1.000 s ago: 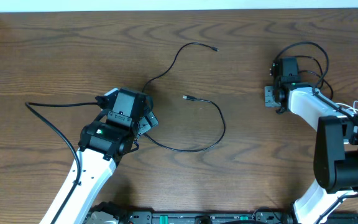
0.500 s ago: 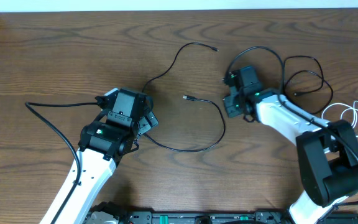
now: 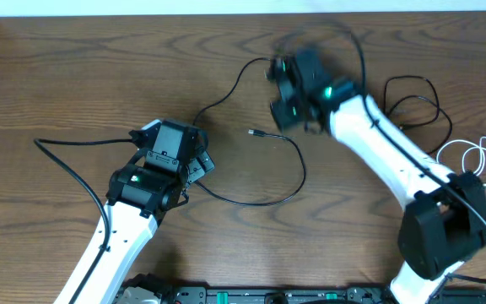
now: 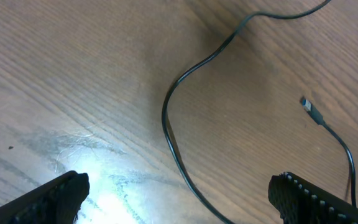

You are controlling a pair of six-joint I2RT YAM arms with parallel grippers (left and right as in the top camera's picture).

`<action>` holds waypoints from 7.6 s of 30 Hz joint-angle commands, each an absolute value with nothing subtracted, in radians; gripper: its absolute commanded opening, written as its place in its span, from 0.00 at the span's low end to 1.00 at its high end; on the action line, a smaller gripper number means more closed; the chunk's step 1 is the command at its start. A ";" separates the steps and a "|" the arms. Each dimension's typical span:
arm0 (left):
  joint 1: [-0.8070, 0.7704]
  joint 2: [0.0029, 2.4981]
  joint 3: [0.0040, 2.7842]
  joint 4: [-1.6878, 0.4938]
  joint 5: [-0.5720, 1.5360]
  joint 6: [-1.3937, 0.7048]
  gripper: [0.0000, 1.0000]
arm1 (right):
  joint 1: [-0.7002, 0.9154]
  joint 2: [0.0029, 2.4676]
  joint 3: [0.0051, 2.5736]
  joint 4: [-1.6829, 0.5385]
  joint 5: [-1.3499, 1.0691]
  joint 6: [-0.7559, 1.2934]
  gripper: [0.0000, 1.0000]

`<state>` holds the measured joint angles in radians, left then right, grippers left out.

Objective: Untangle cables

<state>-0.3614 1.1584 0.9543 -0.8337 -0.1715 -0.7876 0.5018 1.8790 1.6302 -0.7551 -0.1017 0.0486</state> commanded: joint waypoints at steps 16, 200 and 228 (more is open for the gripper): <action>-0.358 1.163 0.964 -0.837 -0.196 -0.778 0.98 | 0.466 2.257 1.961 -0.514 0.087 -0.009 0.09; -0.358 1.163 0.964 -0.837 -0.196 -0.778 0.98 | 0.514 1.990 1.834 -1.192 -0.059 -0.004 0.01; -0.358 1.163 0.964 -0.837 -0.196 -0.778 0.98 | 0.516 1.944 1.830 -1.245 -0.256 -0.005 0.01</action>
<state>-0.3614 1.1591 0.9543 -0.8333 -0.1715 -0.7876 0.5091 1.9385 1.8332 -1.2419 -0.1730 -0.0048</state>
